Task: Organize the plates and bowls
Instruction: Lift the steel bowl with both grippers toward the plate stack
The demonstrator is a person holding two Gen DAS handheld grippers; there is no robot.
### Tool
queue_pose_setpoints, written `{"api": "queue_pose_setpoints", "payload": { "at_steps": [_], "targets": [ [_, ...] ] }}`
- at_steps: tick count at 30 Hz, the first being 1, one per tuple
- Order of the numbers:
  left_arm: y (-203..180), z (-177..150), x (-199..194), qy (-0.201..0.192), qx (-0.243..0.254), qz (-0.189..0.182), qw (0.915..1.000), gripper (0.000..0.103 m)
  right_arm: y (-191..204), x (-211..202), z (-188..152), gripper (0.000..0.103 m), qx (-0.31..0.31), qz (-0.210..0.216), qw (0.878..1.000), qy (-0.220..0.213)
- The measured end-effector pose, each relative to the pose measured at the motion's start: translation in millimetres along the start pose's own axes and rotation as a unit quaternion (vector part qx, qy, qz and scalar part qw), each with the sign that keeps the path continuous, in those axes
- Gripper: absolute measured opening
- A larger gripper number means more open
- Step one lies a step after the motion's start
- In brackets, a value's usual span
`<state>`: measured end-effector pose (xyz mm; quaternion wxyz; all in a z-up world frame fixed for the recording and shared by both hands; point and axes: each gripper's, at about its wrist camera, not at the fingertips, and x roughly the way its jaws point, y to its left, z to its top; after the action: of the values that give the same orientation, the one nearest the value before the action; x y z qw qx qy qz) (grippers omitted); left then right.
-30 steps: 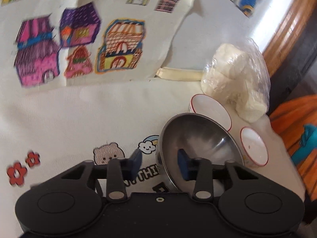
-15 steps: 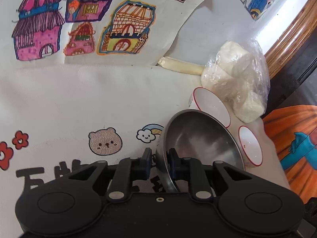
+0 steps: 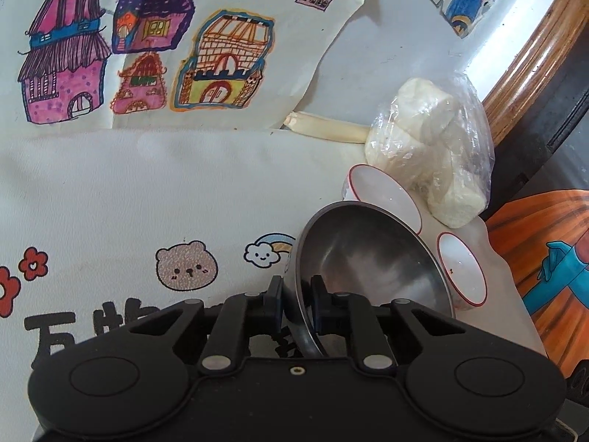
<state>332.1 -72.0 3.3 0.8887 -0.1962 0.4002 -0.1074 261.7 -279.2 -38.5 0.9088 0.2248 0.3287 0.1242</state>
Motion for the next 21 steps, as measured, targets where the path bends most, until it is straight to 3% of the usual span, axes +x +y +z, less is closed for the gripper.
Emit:
{"api": "queue_pose_setpoints", "payload": {
  "at_steps": [15,21],
  "targets": [
    [-5,-2,-20,-0.043,0.012,-0.027,0.9986,0.016,4,-17,1,0.034,-0.003,0.016,0.998,-0.053],
    [0,-3,-46,-0.060,-0.006,-0.044,0.9972,0.016,26,-31,6,0.034,-0.026,0.011,0.997,-0.070]
  ]
}}
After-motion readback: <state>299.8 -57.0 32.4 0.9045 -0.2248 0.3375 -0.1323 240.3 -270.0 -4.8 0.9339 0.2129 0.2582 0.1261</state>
